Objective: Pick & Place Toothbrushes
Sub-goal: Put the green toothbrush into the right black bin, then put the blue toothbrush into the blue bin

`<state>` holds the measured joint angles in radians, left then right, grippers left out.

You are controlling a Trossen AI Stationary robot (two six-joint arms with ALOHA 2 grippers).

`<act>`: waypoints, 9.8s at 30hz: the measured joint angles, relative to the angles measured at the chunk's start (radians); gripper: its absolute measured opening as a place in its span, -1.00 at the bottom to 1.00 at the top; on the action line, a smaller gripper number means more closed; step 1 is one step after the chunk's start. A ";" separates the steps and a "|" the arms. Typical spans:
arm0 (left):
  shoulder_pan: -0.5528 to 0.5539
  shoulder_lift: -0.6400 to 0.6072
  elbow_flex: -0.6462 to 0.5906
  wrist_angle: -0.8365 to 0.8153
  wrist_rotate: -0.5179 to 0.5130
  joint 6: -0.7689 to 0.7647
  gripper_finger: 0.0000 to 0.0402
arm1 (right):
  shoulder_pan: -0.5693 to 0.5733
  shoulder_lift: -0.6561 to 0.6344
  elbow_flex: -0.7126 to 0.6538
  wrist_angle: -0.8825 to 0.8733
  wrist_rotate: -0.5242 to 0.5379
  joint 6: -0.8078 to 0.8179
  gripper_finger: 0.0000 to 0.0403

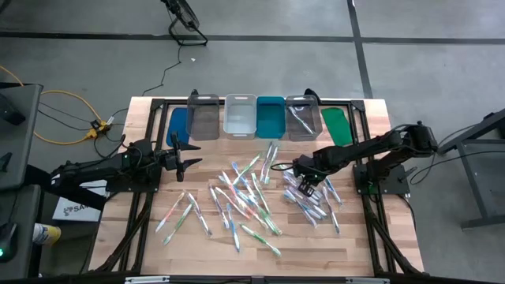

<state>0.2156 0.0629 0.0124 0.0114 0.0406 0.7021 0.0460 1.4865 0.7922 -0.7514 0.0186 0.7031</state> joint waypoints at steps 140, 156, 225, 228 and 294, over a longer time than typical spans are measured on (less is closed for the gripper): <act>0.000 0.000 0.000 0.000 0.000 0.000 -0.04 | 0.053 -0.222 -0.143 -0.133 0.187 0.559 -0.19; 0.000 0.000 0.000 0.000 0.000 0.000 -0.04 | 0.069 -0.222 -0.265 0.025 0.161 0.589 -0.20; 0.000 0.000 0.000 0.000 0.000 0.000 -0.04 | -0.580 -0.014 0.252 0.695 -0.067 -0.379 -0.99; 0.000 0.000 0.000 0.000 0.000 0.000 -0.04 | -0.600 0.060 0.252 0.794 -0.081 -0.387 -0.99; 0.000 0.000 0.000 0.000 0.000 0.000 -0.04 | -0.721 0.239 0.251 0.770 -0.189 -0.368 -0.77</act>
<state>0.2157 0.0628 0.0124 0.0116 0.0407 0.7021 -0.6753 1.7252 1.0431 0.0181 -0.1705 0.3355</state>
